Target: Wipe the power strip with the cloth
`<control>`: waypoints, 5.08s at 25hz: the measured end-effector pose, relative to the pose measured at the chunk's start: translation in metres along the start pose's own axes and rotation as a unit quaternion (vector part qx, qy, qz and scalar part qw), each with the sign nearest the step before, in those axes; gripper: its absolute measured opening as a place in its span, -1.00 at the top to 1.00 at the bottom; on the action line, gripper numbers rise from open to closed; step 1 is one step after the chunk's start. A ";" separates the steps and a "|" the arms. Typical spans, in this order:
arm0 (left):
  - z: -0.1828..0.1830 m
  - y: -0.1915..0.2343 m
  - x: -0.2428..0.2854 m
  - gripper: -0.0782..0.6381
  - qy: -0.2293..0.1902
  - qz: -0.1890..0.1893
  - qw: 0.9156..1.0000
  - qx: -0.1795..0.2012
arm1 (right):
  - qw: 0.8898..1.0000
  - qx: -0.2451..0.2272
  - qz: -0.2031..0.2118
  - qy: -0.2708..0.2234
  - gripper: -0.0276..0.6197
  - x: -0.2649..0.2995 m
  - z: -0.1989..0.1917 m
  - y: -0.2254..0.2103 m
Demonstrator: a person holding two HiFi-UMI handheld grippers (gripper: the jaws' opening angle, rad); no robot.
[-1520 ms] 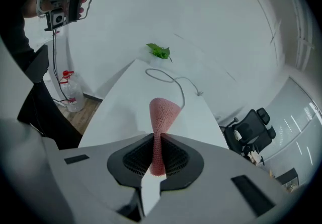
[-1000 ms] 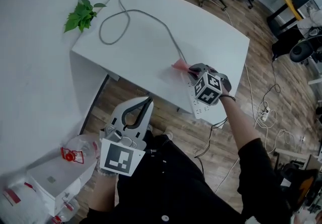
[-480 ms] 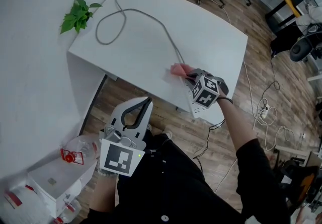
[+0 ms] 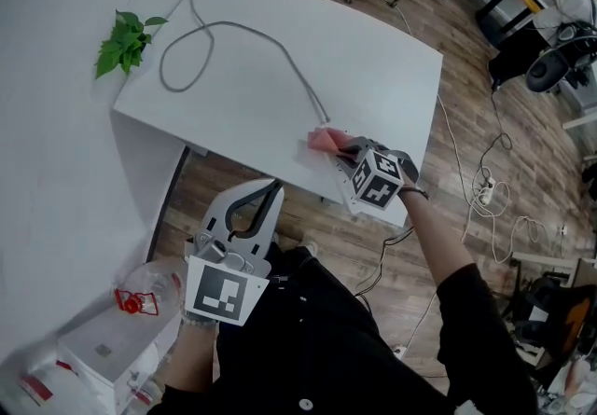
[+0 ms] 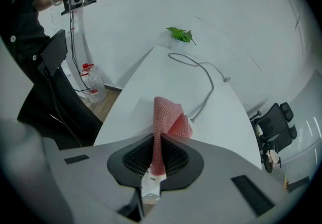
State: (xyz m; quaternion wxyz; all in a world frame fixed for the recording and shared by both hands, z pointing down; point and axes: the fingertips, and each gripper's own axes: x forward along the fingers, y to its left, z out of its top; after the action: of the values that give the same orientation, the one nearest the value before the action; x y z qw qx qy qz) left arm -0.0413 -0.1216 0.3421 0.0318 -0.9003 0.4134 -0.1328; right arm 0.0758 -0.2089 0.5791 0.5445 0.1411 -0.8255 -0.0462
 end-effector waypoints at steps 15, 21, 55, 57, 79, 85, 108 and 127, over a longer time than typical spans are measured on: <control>0.008 -0.030 0.018 0.74 -0.016 -0.063 0.998 0.009 | 0.999 0.048 -0.005 -0.003 0.76 -0.027 -0.033 0.049; 0.008 -0.042 0.023 0.74 -0.017 -0.087 0.996 0.008 | 0.998 0.059 -0.011 0.001 0.76 -0.035 -0.042 0.067; 0.023 -0.069 0.033 0.74 -0.036 -0.155 0.986 0.039 | 0.962 0.236 -0.131 -0.041 0.76 -0.093 -0.057 0.102; 0.025 -0.069 0.034 0.74 -0.038 -0.157 0.986 0.043 | 0.951 0.261 -0.155 -0.056 0.76 -0.108 -0.054 0.094; 0.044 -0.080 0.050 0.74 -0.057 -0.190 0.978 0.060 | 0.877 0.321 -0.306 -0.184 0.76 -0.230 -0.004 0.069; 0.049 -0.082 0.054 0.74 -0.063 -0.194 0.977 0.061 | 0.868 0.330 -0.318 -0.190 0.76 -0.243 0.001 0.071; 0.048 -0.078 0.053 0.74 -0.065 -0.192 0.978 0.057 | 0.858 0.329 -0.343 -0.194 0.76 -0.250 0.010 0.064; 0.048 -0.066 0.056 0.74 -0.062 -0.171 0.982 0.054 | 0.856 0.324 -0.353 -0.195 0.76 -0.254 0.008 0.057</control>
State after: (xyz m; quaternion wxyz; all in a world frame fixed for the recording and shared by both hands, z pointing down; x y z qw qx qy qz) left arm 0.0549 -0.1227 0.3189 0.0827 -0.9611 0.2428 -0.1021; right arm 0.1509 -0.0835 0.3639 0.2432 0.5794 -0.7779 0.0084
